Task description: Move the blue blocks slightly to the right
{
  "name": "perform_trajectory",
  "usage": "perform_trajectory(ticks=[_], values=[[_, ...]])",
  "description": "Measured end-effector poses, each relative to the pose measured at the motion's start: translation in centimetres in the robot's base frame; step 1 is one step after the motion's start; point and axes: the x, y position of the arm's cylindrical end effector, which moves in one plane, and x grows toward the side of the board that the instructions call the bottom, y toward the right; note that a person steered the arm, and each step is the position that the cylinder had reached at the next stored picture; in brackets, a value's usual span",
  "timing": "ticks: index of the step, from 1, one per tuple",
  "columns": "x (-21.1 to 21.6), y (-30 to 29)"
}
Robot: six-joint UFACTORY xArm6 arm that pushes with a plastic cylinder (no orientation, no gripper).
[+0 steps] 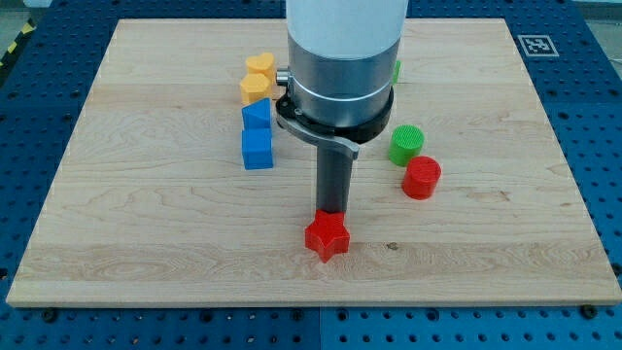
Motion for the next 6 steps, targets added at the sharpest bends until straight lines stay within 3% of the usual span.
perform_trajectory(ticks=[1, 4, 6], values=[[-3.3, -0.6], [-4.0, -11.5], [-6.3, -11.3]])
